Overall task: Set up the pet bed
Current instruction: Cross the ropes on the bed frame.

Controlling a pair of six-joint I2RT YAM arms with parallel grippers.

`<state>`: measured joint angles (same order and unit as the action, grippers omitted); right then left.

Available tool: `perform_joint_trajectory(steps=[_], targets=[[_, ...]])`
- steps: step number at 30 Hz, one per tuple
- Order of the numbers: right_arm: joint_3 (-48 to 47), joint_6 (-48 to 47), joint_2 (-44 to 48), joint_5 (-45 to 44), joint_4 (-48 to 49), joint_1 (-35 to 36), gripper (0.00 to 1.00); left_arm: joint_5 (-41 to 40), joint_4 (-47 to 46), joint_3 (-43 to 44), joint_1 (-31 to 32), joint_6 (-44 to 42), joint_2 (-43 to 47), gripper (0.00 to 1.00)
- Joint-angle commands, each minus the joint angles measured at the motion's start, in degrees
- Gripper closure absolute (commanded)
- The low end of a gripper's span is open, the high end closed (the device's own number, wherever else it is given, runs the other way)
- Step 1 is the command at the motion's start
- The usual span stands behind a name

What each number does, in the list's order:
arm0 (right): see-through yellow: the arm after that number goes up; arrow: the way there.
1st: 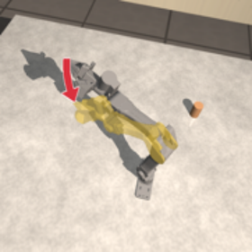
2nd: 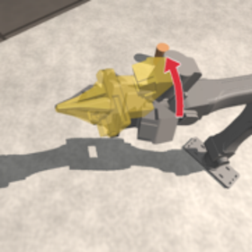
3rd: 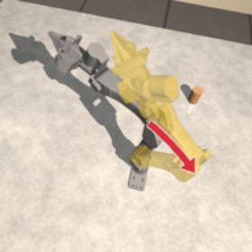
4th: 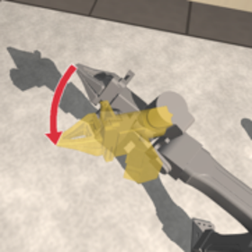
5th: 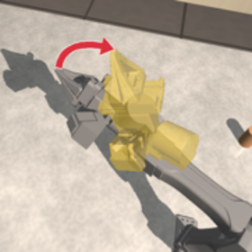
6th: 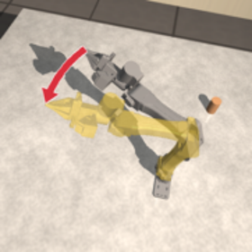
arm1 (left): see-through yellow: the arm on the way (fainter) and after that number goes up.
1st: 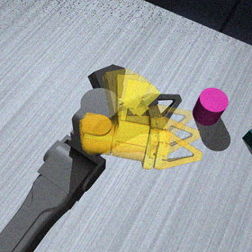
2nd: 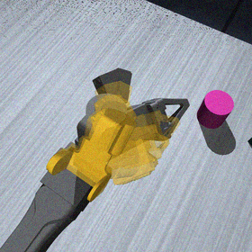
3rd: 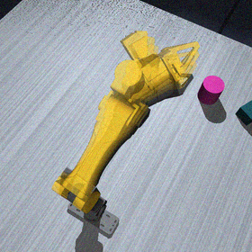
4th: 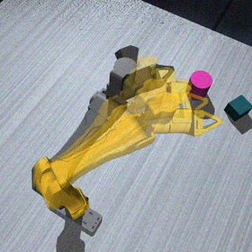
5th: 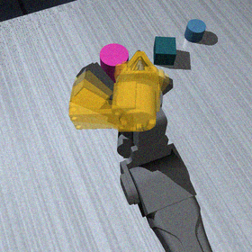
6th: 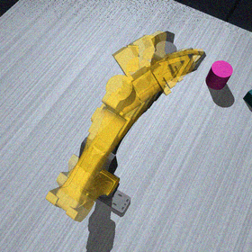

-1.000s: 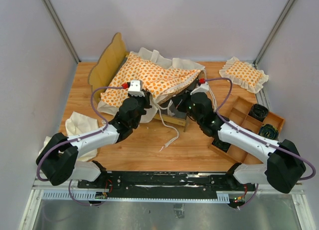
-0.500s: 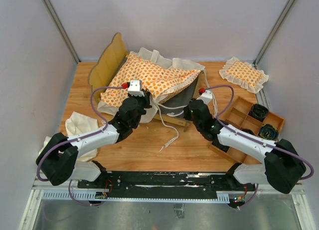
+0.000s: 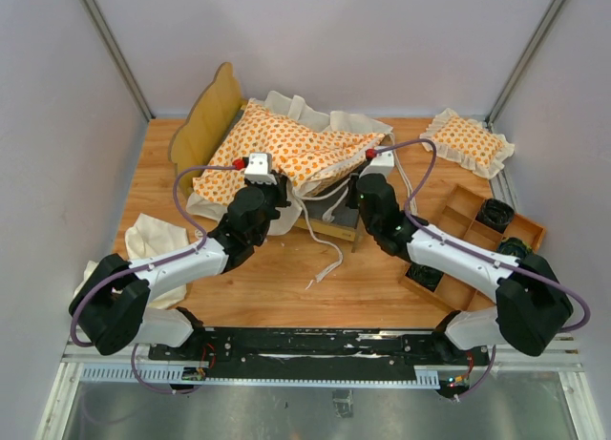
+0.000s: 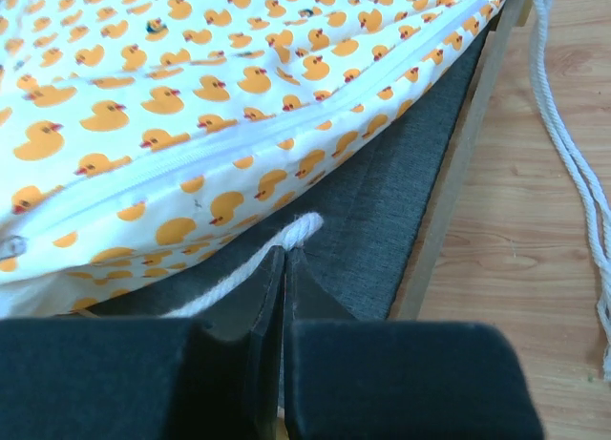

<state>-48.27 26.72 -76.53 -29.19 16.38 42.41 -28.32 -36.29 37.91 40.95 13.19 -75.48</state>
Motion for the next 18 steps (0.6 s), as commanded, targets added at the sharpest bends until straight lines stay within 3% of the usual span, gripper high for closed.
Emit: perform_joint_trajectory(steps=[1,9,18], targets=[[-0.8,-3.1,-2.0,-1.5,1.0,1.1,1.00,-1.5,-2.3,0.2,-0.9,0.3,-0.4,1.00],[1.7,4.7,0.3,7.2,-0.1,3.1,1.00,-1.8,-2.4,-0.3,-1.0,0.3,-0.4,1.00],[-1.4,10.4,3.0,10.7,-5.5,3.2,1.00,-1.7,-2.4,-1.0,-1.2,0.5,0.7,1.00]])
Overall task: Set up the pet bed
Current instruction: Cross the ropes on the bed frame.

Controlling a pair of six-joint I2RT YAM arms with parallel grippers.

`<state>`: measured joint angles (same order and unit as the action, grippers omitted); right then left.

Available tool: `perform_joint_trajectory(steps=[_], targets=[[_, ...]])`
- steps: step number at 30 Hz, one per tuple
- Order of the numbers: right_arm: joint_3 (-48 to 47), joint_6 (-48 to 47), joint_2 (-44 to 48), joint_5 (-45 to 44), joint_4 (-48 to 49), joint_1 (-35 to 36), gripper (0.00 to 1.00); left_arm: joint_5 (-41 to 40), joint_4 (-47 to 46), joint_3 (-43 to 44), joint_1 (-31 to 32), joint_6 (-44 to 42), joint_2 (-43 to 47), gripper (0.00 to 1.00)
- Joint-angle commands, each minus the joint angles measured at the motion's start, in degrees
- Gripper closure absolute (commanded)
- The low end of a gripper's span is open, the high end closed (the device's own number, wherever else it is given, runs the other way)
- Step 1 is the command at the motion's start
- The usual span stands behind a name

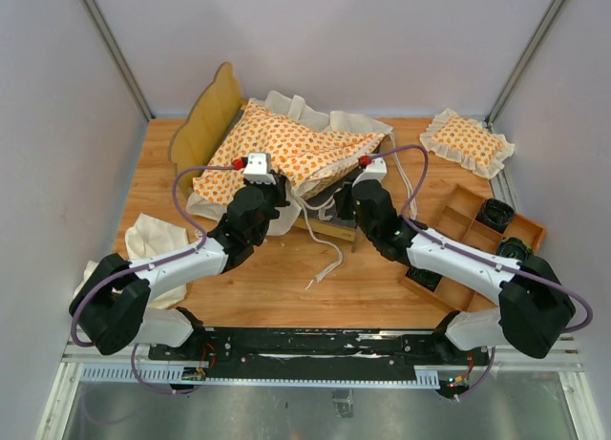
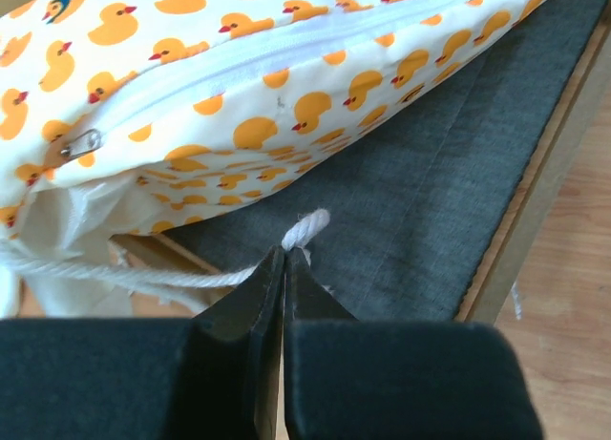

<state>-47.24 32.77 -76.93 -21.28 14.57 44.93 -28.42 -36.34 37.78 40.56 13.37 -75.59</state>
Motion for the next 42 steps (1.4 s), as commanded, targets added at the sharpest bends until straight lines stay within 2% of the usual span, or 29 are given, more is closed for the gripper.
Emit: perform_joint_trajectory(steps=[1,8,17,22,29,35,38,42], targets=[[-2.4,5.3,4.6,3.9,-4.1,0.7,1.00,-1.6,-2.3,-1.0,-0.8,0.3,1.0,1.00],[-0.4,7.3,11.4,3.3,-4.7,0.7,1.00,-1.4,-2.3,-1.4,-1.0,0.3,2.2,1.00],[-1.0,11.3,3.6,2.7,-5.0,0.3,1.00,-1.6,-2.4,-1.5,-1.0,0.2,2.3,1.00],[-3.6,14.1,0.2,8.2,-2.9,0.2,1.00,-1.8,-2.3,-1.6,-1.1,0.3,2.1,1.00],[-5.4,20.1,2.1,11.0,-2.2,0.2,1.00,-1.9,-2.3,-1.6,-1.4,0.4,2.5,1.00],[2.1,24.5,6.0,5.3,-2.0,-1.6,1.00,-1.8,-2.2,-1.7,-1.6,0.0,3.0,1.00],[6.7,27.6,5.5,7.1,-0.9,-4.4,1.00,-1.6,-2.1,-1.7,-1.7,0.0,2.8,1.00],[9.9,27.0,6.1,3.8,-3.5,-5.4,1.00,-1.5,-2.1,-1.6,-1.8,-0.1,2.8,1.00]])
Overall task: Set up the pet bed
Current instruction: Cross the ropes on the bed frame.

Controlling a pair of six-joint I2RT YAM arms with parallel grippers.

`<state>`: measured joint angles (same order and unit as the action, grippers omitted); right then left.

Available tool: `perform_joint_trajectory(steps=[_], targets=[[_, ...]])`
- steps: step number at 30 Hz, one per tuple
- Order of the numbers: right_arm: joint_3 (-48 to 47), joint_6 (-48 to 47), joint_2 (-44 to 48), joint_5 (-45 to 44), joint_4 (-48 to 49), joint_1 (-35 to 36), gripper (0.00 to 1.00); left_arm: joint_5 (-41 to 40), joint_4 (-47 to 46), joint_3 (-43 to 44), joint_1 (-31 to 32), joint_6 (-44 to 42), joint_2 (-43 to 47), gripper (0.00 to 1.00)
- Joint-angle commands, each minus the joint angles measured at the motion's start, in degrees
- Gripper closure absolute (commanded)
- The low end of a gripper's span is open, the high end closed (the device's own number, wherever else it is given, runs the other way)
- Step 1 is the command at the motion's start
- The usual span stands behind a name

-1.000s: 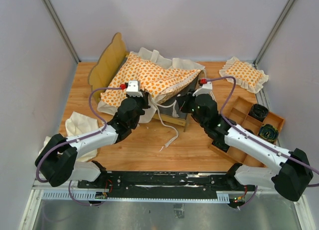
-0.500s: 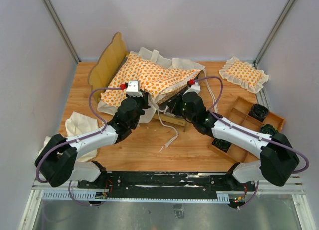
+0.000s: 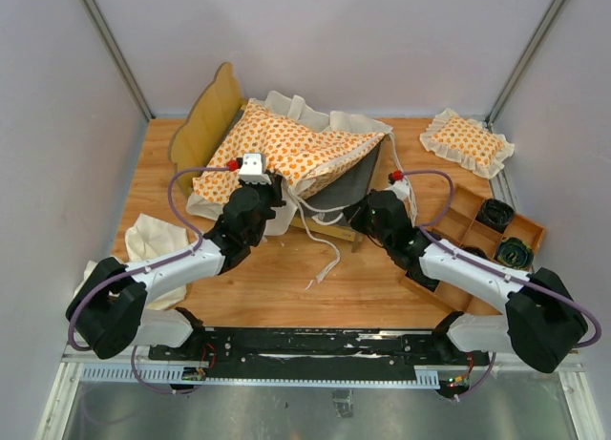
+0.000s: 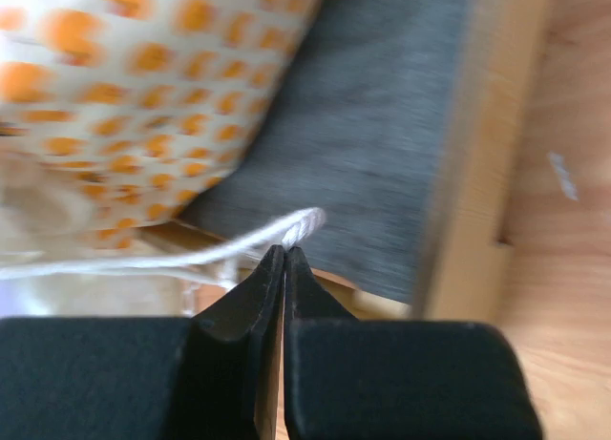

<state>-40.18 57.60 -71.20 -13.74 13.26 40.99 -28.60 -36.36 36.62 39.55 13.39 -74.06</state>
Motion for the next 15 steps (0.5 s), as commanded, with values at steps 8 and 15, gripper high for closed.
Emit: perform_joint_trajectory(steps=[8,15], targets=[[-1.9,-6.4,2.0,-9.2,-10.0,-1.5,1.00,-1.3,-1.9,-0.1,-0.9,-0.4,1.1,1.00],[-7.2,-12.4,-0.1,-14.1,-7.9,-1.5,1.00,-1.4,-2.0,0.2,-1.0,-0.1,0.4,1.00]])
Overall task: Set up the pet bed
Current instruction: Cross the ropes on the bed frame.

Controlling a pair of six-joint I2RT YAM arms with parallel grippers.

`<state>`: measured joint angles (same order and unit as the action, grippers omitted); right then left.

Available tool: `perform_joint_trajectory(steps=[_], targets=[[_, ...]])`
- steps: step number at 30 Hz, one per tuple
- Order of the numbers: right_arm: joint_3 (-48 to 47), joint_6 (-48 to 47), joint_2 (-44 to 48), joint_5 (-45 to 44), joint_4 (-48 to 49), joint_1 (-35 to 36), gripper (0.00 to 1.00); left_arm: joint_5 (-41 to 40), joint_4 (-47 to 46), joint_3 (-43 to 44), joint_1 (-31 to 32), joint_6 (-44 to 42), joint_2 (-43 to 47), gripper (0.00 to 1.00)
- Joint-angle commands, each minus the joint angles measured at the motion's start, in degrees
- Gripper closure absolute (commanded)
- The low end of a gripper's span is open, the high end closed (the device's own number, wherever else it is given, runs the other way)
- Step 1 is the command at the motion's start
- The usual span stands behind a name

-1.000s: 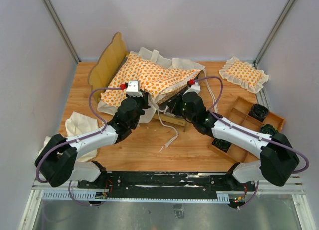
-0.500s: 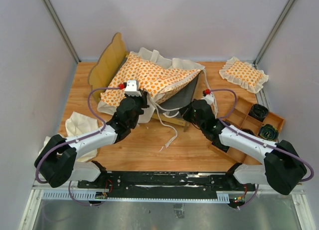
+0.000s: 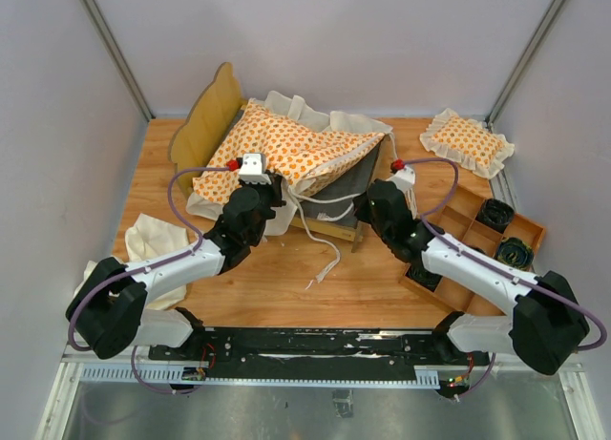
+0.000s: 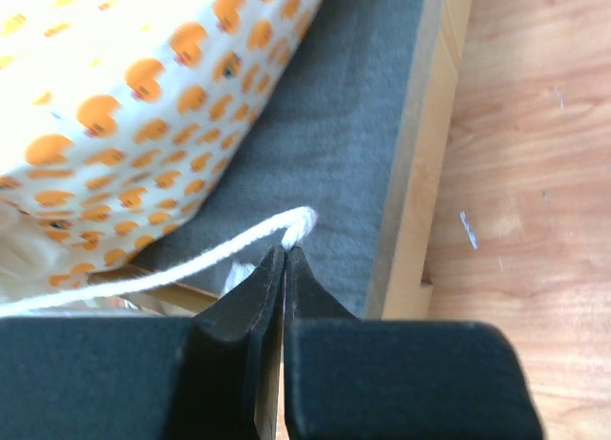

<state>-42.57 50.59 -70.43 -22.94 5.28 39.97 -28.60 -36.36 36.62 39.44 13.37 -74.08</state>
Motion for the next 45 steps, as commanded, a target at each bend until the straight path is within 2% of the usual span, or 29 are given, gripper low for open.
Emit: perform_joint_trajectory(steps=[1,5,8,12,19,26,32,37,39,42,45], targets=[[-5.7,-6.0,-1.6,-4.8,0.1,-0.4,1.00,-1.4,-2.0,0.3,-0.9,-0.1,0.3,1.00],[-8.7,-8.3,-5.0,-3.4,0.0,-0.2,1.00,-1.2,-2.1,0.6,-0.9,0.2,-0.2,1.00],[-9.3,-9.4,-6.5,2.0,0.9,0.4,1.00,-1.0,-2.0,0.6,-0.9,0.4,-0.4,1.00],[-8.0,-8.7,-6.7,5.7,2.4,2.4,1.00,-1.2,-2.3,0.2,-1.0,0.3,-0.3,1.00],[-4.9,-7.0,-6.3,7.2,4.3,4.5,1.00,-1.0,-2.4,-0.3,-1.1,0.8,-0.2,1.00],[-6.9,-8.6,-2.1,6.2,6.4,4.3,1.00,-0.8,-2.3,-0.5,-1.1,1.1,0.4,1.00],[-10.0,-8.6,1.3,11.9,2.4,4.2,1.00,-1.2,-2.2,-1.0,-1.1,0.6,1.5,1.00],[-6.1,-15.7,1.5,15.3,7.0,4.2,1.00,-0.7,-2.2,-1.4,-1.2,1.3,1.7,1.00],[-7.0,-19.4,0.0,17.3,8.5,4.0,1.00,-0.5,-2.2,-1.5,-1.2,1.6,1.6,1.00],[-9.9,-22.3,-2.5,17.8,5.8,4.0,1.00,-0.4,-2.2,-1.6,-1.2,1.7,1.4,1.00],[-8.8,-25.3,-4.6,18.0,10.2,4.0,1.00,-0.7,-2.1,-1.5,-1.2,1.8,1.3,1.00]])
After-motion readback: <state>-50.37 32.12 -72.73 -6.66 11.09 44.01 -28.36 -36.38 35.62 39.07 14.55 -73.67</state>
